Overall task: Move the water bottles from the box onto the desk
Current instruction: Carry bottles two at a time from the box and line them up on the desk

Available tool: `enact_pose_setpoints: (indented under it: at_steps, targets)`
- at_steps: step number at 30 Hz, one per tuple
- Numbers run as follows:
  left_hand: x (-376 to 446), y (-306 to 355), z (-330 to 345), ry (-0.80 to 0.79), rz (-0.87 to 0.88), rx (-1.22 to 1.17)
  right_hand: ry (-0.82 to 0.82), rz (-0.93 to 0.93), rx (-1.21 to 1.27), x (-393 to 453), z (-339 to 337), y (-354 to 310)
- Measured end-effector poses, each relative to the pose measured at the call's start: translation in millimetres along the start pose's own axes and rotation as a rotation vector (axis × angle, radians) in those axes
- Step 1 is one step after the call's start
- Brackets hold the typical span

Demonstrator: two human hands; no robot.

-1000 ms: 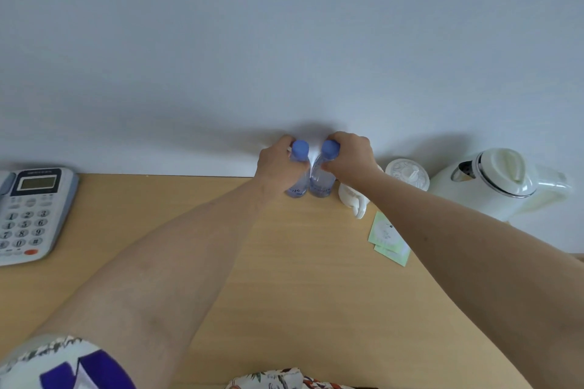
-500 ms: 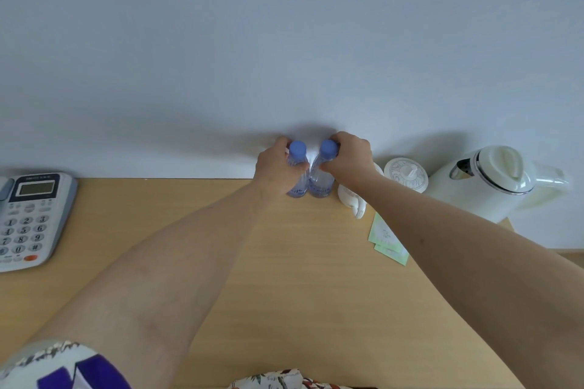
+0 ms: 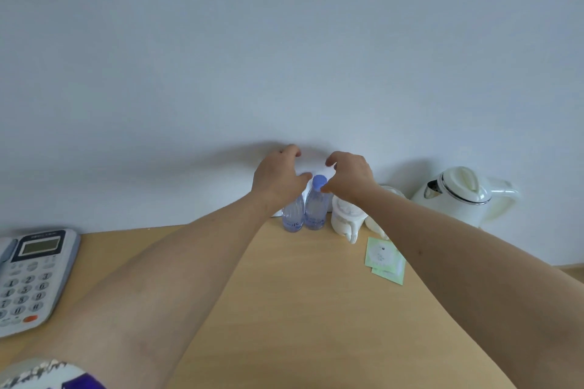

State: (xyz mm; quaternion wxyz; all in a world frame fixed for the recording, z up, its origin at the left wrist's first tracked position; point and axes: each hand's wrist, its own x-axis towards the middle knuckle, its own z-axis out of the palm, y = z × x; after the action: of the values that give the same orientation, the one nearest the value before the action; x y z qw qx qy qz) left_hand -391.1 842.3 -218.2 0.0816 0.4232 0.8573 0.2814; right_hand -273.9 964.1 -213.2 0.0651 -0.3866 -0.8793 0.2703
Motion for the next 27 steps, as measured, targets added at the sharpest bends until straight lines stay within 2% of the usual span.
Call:
enact_pose_setpoints:
  at_steps: [7, 15, 22, 27]
  targets:
    - [-3, 53, -4, -0.129, 0.188, 0.111, 0.093, 0.095, -0.057, -43, -38, 12]
    - [-42, 163, 31, -0.254, 0.456, 0.168, 0.230, 0.321, -0.164, -147, -103, 89]
    - [-130, 302, 83, -0.354, 0.764, 0.180, 0.356, 0.550, -0.210, -285, -167, 179]
    - [-225, 390, 128, -0.440, 0.894, 0.182, 0.425, 0.684, -0.221, -410, -199, 245]
